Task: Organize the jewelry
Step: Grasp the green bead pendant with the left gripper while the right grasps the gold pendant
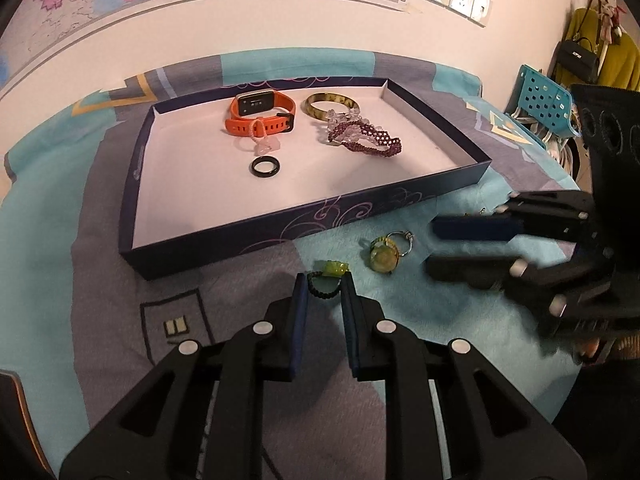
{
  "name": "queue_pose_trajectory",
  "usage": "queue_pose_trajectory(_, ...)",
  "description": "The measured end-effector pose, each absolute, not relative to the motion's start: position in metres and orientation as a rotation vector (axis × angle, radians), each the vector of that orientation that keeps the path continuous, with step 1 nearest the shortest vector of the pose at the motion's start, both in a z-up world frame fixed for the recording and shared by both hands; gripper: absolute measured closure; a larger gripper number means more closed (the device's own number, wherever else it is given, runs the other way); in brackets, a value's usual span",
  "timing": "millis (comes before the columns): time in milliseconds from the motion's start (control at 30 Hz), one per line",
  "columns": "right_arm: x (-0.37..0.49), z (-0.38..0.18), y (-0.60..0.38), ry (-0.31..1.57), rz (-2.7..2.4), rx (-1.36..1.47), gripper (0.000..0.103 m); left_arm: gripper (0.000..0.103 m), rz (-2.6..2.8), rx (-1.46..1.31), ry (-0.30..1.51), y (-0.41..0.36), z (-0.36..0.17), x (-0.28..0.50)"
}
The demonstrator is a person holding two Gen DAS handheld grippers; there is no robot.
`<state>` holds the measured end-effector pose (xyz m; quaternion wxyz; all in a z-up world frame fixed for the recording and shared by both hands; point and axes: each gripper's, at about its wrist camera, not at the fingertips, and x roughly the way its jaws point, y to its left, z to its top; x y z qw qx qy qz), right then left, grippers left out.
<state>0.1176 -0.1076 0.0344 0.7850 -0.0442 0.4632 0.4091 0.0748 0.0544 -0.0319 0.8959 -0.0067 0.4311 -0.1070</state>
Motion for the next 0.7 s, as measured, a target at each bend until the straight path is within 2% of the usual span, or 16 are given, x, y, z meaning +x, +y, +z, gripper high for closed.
queue_pose_trajectory(300,0.124,0.036,-0.173,0.998,0.664,-0.066,0.073,0.086,-0.216,-0.051,0.882,0.061,-0.03,0.068)
queue_pose_trajectory(700,0.128,0.018,-0.162,1.049,0.651,-0.08,0.072,0.086,-0.207,-0.066,0.882,0.063,-0.031,0.065)
